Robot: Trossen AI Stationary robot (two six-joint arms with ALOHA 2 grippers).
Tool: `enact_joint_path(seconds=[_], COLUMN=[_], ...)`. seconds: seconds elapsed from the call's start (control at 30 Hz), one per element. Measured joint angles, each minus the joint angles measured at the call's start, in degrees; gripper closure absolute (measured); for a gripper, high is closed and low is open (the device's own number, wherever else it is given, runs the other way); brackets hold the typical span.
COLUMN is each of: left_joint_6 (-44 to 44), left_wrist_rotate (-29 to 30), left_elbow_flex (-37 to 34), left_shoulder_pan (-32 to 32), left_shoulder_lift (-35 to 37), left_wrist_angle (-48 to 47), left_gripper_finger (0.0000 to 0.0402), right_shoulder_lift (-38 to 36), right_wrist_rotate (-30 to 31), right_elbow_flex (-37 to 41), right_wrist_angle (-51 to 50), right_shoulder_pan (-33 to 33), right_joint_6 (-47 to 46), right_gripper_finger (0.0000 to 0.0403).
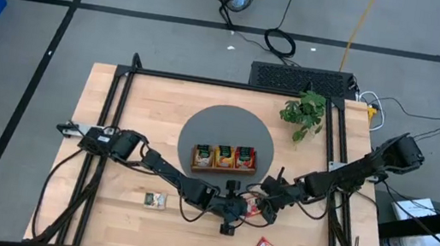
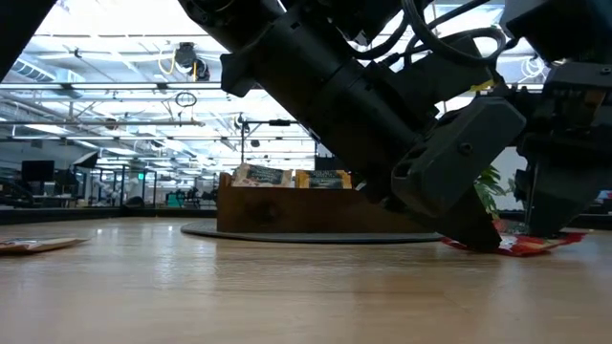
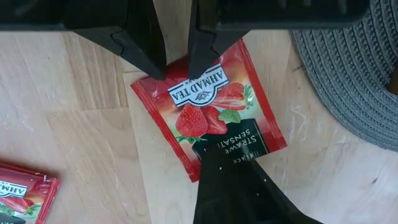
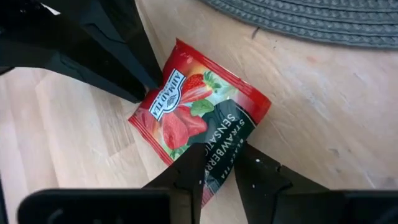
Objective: Pick & Place Tea
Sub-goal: Put the red tea bag into the right section of the wooden organizer
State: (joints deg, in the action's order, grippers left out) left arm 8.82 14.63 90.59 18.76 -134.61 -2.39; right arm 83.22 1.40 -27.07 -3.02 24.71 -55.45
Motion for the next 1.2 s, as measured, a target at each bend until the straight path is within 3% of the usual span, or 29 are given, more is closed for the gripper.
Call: enact_joint_path(seconds=[0.4,0.5,0.67,0.8,1.03,1.2], left_joint_6=[-1.2,-1.7,-4.0,-6.8,-8.5,-2.3], left_wrist_rotate=[-0.3,-0.3,2.0,4.2,12.1,13.9], left_elbow_flex=[-0.1,-0.1,-0.1,-0.1,-0.3,-0.2], left_shoulder_pan=[-0.4,-0.5,-0.2,0.6,5.0,8.3], left_shoulder_lift=[-0.1,-0.1,-0.2,-0.1,5.3,8.1], left_wrist_angle=[1.1,1.1,2.2,3.5,-7.4,-16.9], left_gripper_finger=[0.033,0.033,0.033,0.033,0.033,0.033], right_shoulder_lift=[0.2,0.2,0.0,-0.8,-4.0,-7.3], right_wrist_rotate=[-0.3,0.0,2.3,3.3,3.6,2.3], right_elbow_flex=[0.0,0.0,0.1,0.1,0.3,0.3], right_wrist_angle=[8.1,8.6,8.5,8.5,7.0,7.0], right_shoulder_pan=[-0.7,-0.7,-0.7,-0.7,-0.7,-0.7], right_joint_6=[4.8,6.1,9.4,10.9,14.9,17.6], right_gripper_finger=[0.03,0.032,0.0389,0.0394,0.04,0.0402])
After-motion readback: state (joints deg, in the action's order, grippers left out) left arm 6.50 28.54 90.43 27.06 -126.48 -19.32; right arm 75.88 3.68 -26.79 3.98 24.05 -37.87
